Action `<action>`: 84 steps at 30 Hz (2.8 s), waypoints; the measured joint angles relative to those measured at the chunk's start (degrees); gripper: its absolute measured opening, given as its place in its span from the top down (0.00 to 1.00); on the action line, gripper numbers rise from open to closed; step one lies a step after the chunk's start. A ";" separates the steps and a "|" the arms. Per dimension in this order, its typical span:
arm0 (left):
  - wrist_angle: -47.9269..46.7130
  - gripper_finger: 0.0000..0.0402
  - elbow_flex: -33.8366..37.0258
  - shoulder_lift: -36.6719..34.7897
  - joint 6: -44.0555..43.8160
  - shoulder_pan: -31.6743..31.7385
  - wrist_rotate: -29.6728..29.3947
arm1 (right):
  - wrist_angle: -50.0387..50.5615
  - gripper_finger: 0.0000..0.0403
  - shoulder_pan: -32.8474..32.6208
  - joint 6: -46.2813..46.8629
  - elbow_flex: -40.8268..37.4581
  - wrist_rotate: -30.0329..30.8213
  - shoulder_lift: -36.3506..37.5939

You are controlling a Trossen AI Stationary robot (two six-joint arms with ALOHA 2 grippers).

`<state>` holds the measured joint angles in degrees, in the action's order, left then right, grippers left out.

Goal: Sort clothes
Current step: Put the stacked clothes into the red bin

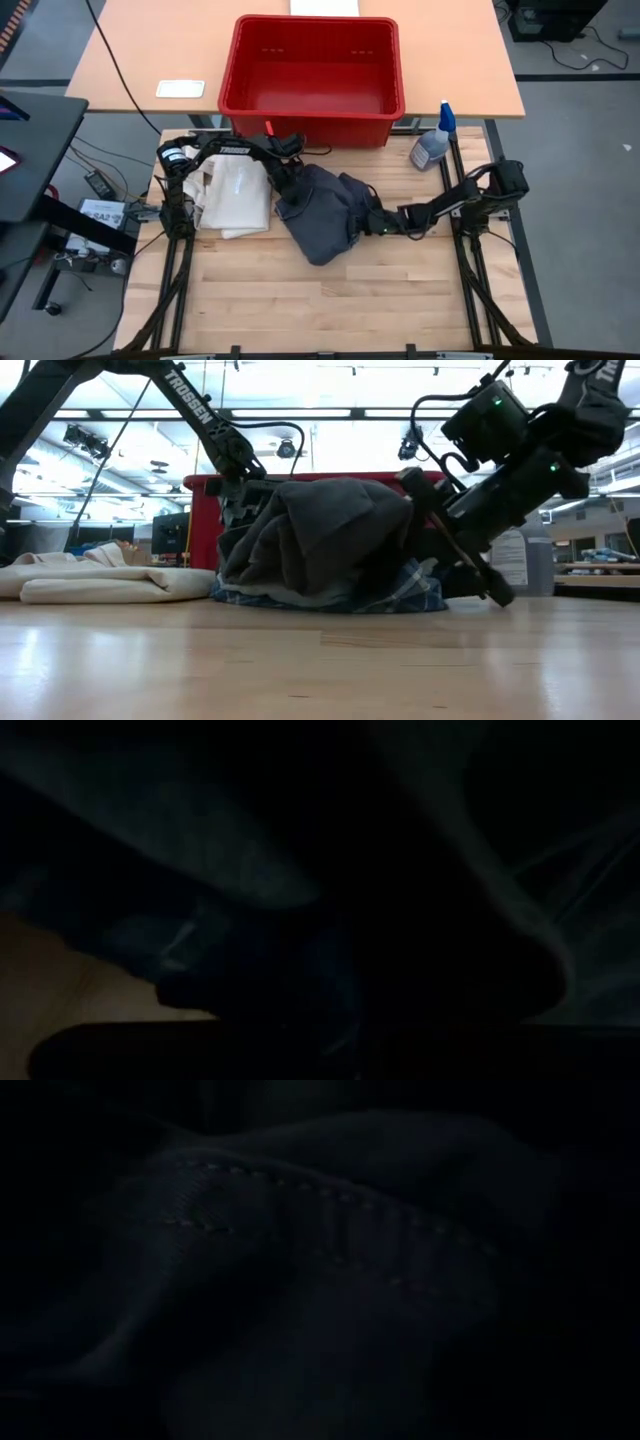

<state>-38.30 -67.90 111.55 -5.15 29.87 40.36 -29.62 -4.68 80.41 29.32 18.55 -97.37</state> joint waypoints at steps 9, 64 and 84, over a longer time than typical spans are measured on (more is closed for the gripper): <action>0.15 0.83 0.00 0.00 -0.22 0.00 -0.02 | -1.78 0.65 2.25 -6.87 0.24 -1.06 -0.03; 3.27 0.84 -48.48 -0.82 -8.73 28.33 -12.79 | 41.06 0.65 56.79 -53.49 75.65 -51.55 -13.40; -0.48 0.77 -48.09 15.27 -13.79 30.44 -12.24 | 61.66 0.49 61.41 -57.91 87.76 -47.31 -31.34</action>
<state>-38.78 -115.99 126.81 -18.94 60.31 28.12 32.04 56.73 22.49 117.08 -28.76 -128.70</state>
